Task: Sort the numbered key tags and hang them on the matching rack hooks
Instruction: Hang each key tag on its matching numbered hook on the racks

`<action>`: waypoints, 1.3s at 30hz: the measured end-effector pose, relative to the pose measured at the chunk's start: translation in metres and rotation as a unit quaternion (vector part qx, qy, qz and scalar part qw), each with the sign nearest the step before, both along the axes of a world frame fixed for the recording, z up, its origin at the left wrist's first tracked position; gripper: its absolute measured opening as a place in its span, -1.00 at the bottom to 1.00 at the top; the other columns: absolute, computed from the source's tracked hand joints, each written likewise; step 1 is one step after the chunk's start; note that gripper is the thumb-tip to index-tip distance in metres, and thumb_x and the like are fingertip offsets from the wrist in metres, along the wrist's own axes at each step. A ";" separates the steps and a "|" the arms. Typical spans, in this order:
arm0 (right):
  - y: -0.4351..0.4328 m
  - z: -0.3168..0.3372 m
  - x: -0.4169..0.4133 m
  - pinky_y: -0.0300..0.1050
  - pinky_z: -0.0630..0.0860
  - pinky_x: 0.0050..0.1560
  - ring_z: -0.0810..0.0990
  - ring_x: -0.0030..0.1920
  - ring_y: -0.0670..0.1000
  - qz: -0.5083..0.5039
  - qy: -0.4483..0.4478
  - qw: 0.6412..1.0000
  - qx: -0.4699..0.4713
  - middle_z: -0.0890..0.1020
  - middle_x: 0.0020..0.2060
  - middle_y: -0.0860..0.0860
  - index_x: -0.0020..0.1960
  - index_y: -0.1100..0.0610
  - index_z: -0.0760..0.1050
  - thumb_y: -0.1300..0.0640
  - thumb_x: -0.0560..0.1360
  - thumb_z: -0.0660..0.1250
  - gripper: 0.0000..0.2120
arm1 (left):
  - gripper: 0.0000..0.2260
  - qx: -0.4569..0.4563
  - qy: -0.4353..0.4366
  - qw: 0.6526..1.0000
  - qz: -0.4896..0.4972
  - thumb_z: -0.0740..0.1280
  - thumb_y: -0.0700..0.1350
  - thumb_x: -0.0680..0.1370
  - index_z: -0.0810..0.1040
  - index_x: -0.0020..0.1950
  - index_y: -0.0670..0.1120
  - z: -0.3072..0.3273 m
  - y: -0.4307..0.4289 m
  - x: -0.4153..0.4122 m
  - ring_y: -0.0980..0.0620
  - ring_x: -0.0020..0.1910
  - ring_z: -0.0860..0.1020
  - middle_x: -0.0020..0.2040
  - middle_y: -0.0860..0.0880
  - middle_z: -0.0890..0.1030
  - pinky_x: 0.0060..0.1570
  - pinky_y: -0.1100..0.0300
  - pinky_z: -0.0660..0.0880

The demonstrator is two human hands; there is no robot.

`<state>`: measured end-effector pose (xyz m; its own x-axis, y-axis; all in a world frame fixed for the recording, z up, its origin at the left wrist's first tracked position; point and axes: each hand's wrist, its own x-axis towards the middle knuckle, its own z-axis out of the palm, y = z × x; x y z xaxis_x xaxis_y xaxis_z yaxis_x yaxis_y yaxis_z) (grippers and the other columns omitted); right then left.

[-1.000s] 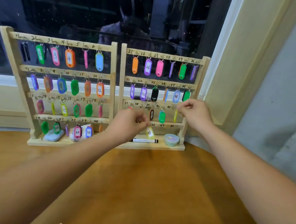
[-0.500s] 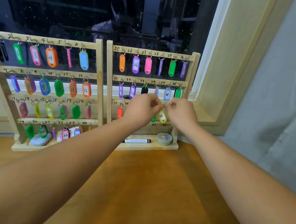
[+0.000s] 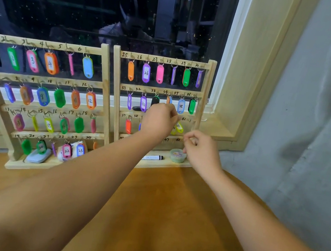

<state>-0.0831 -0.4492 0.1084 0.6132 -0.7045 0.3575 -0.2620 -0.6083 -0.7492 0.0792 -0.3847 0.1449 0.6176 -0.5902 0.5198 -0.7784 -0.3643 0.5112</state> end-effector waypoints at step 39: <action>0.278 -0.097 0.016 -0.19 0.53 0.02 0.57 -0.08 -0.14 0.384 0.213 0.898 -0.037 0.55 -0.08 -0.13 -0.03 -0.07 0.62 0.00 0.51 0.51 -0.91 | -0.87 0.147 0.178 0.973 -0.016 0.59 0.03 0.50 0.71 -0.01 0.22 -0.135 0.427 -0.058 0.07 -0.10 0.63 -0.02 0.21 0.65 -0.05 0.19 0.55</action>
<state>-0.0671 -0.1707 0.0111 1.0000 0.0014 0.0044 0.0038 -0.7762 -0.6304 0.0213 0.0421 0.0104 0.7073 -0.7022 0.0816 -0.5836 -0.5147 0.6281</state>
